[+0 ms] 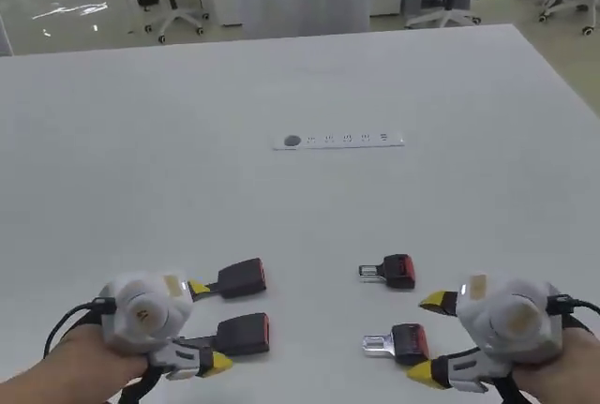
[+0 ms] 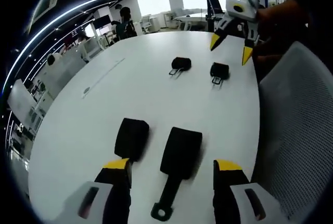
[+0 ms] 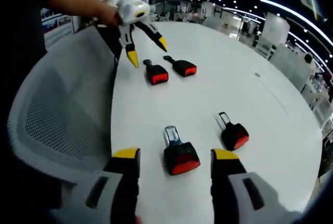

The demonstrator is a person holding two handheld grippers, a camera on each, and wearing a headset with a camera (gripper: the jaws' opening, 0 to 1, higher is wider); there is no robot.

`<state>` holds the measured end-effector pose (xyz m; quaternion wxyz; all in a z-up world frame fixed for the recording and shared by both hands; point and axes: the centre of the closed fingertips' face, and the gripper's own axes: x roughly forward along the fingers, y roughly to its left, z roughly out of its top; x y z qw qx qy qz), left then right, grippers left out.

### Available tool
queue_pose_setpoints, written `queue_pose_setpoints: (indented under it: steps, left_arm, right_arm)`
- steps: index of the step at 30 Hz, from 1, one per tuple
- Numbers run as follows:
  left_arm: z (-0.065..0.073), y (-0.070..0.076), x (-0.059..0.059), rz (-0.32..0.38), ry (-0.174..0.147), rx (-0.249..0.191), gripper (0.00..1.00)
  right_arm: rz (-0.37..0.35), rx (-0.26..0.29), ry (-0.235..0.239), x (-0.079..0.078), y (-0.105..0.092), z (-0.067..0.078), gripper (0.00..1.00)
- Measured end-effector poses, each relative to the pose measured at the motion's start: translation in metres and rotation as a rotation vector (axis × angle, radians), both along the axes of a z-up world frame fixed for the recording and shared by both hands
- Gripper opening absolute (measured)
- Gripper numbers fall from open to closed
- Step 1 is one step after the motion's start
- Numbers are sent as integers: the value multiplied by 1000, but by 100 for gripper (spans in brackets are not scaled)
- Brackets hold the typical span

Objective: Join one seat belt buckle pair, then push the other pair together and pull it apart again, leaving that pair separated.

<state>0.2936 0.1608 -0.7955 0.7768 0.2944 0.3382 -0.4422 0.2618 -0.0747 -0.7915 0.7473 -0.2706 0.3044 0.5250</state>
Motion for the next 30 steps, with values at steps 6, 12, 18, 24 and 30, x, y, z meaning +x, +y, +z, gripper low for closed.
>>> queue_pose_setpoints:
  steps: [6,12,18,24,30]
  left_arm:
    - [-7,-4,6,-7,30,-2,54]
    - [-19,-14,3,-37,55,5,47]
    - [-30,-22,-3,-119,93,29,43]
    - [-37,-21,-8,-188,90,90,42]
    - [-43,-13,-6,-199,85,117,37]
  right_arm:
    - [66,-40,-2,3,4,-11,52]
    - [94,-75,14,8,3,-22,46]
    - [123,-117,43,8,0,-33,44]
    - [138,-149,59,9,-5,-39,43]
    - [144,-168,77,8,-8,-46,39]
